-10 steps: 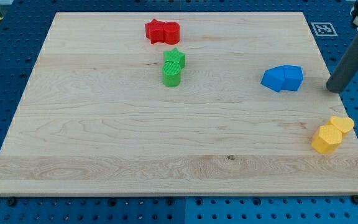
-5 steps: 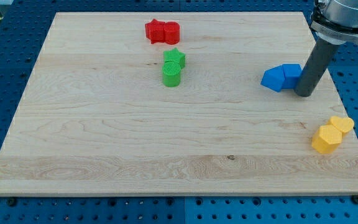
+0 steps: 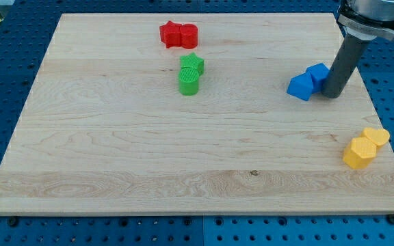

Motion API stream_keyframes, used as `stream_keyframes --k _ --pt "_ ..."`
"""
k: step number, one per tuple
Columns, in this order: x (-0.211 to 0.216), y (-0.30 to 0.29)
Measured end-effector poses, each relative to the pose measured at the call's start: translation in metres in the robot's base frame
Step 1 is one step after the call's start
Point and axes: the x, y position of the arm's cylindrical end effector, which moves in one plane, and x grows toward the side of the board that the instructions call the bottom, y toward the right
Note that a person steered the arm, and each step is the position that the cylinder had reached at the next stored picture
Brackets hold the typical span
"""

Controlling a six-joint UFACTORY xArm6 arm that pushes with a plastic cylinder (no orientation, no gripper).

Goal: Move the cube into the red circle

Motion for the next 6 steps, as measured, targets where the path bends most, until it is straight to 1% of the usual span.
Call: stream_keyframes --k 1,2,3,4,5,6 --pt "-0.008 -0.002" --pt "-0.029 -0.016" --pt "-0.035 -0.028" --pt "-0.047 -0.017" --pt "-0.055 -0.022" --pt "-0.065 -0.06"
